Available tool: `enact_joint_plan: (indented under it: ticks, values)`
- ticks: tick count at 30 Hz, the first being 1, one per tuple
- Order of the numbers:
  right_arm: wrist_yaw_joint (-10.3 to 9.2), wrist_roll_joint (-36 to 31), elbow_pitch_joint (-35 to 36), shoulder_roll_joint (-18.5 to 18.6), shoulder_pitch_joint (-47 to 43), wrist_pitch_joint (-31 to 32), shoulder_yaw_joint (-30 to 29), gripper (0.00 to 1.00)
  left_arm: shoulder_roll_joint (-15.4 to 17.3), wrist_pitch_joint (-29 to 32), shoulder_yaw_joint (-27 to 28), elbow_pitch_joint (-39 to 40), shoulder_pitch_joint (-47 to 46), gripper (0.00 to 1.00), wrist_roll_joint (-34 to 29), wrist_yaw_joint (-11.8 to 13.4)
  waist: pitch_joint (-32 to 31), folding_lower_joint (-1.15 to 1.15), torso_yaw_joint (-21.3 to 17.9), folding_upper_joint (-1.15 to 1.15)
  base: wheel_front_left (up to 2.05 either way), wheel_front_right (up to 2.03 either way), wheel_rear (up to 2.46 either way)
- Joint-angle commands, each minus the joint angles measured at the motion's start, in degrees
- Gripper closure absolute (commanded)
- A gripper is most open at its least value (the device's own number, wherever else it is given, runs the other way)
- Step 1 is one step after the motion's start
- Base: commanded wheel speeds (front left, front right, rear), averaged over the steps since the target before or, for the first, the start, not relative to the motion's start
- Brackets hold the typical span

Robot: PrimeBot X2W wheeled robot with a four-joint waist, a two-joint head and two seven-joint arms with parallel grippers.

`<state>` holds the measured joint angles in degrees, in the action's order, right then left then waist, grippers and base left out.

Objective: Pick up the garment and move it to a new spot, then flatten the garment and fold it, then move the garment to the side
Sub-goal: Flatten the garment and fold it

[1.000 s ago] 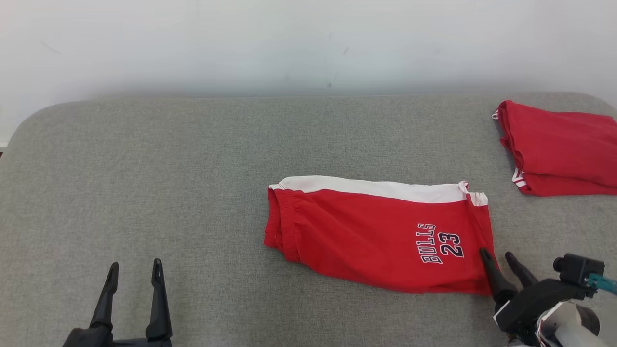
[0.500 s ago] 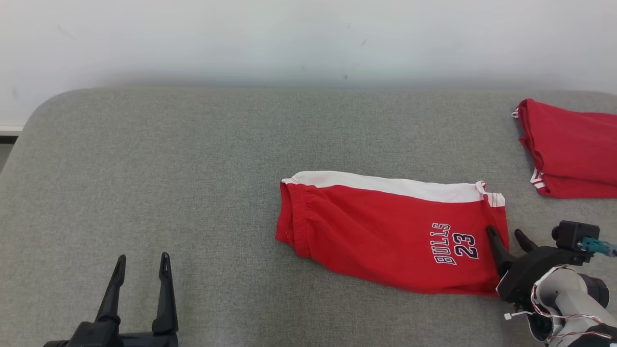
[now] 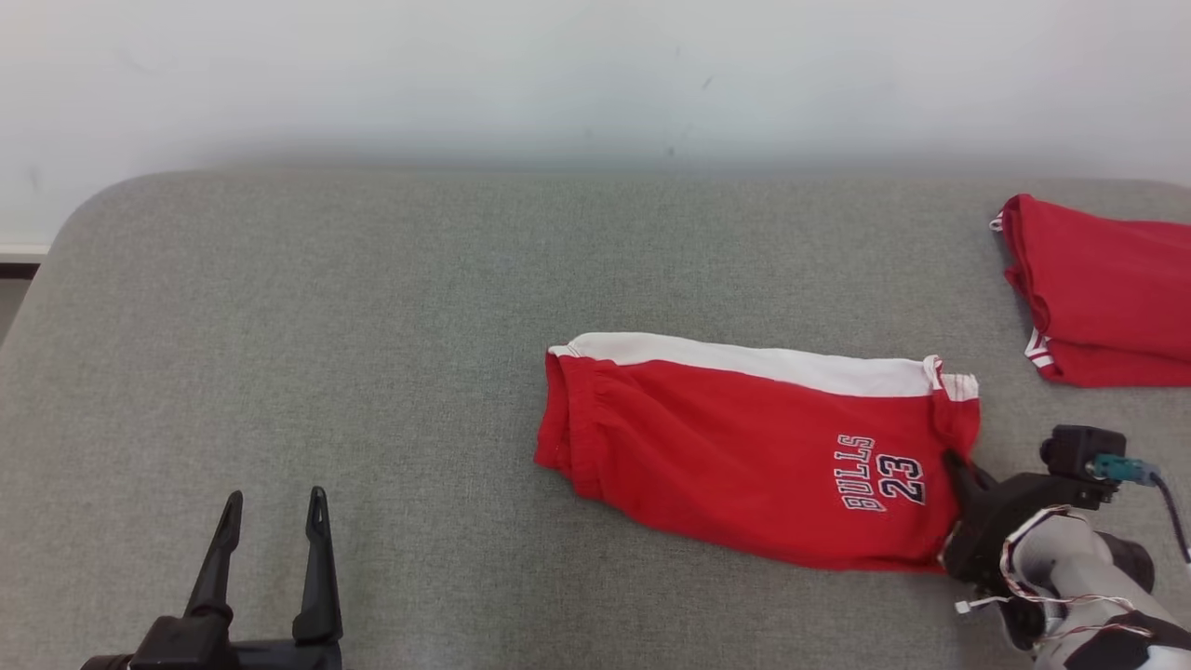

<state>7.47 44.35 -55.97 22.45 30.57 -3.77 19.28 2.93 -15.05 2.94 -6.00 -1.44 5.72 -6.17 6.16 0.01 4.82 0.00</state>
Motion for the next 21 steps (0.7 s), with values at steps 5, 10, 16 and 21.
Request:
enact_joint_plan:
  ticks: [5,10,16,21]
  values:
    - [-0.01,1.7,-1.62,4.24,-0.23,-0.87,-1.17,1.0,-0.07,-0.16,0.43,0.06,1.41,0.0,-0.66,-0.18,-1.82,-0.01,-1.0,0.0,0.0,0.0,0.0]
    - [-0.01,3.27,-0.31,6.47,0.95,0.02,-1.11,1.0,-0.07,-0.16,0.15,0.62,2.15,0.0,-0.65,0.27,-2.5,-0.01,-1.73,0.0,0.0,0.0,0.0]
    - [-0.01,5.7,4.47,5.28,1.26,2.43,-0.23,1.0,-0.07,-0.16,0.28,0.8,3.28,0.0,-0.28,0.84,-3.54,-0.01,-2.86,0.0,0.0,0.0,0.0]
    - [-0.01,9.21,8.94,3.06,1.58,5.39,-0.68,1.0,-0.07,-0.16,0.43,0.6,3.85,0.0,-0.08,0.84,-4.13,-0.01,-3.36,0.0,0.0,0.0,0.0]
